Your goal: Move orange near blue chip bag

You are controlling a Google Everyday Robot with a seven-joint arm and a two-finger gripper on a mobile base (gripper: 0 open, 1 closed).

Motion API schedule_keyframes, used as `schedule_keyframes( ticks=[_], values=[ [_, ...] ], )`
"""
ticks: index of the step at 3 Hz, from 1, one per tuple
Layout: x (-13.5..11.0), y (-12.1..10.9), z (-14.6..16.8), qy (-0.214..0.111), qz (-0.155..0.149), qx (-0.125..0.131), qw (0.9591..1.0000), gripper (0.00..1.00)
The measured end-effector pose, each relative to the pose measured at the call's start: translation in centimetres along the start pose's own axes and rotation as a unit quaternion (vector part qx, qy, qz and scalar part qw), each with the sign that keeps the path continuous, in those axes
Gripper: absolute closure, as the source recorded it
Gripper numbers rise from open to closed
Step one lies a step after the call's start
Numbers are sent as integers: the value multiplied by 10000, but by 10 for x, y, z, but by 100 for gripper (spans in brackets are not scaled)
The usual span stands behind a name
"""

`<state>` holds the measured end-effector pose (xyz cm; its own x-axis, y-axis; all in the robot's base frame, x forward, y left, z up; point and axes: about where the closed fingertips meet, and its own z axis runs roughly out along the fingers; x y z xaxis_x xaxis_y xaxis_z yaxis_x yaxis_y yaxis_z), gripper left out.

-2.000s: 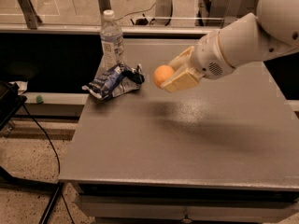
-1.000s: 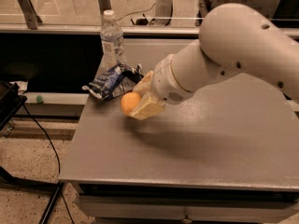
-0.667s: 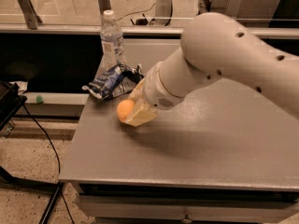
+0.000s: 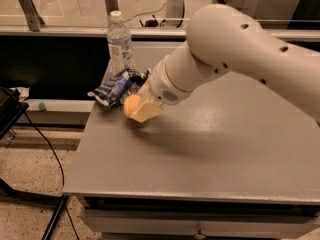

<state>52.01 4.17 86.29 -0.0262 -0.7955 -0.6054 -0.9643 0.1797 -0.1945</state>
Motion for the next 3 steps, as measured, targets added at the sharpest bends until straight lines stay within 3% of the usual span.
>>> schedule_keyframes(
  ticks=[1,2,3],
  values=[
    [10,-25,-1,189,377,277,9987,75],
    [23,-32,5,371,536,406,9970,52],
    [21,-31,4,376,521,412,9971,20]
  ],
)
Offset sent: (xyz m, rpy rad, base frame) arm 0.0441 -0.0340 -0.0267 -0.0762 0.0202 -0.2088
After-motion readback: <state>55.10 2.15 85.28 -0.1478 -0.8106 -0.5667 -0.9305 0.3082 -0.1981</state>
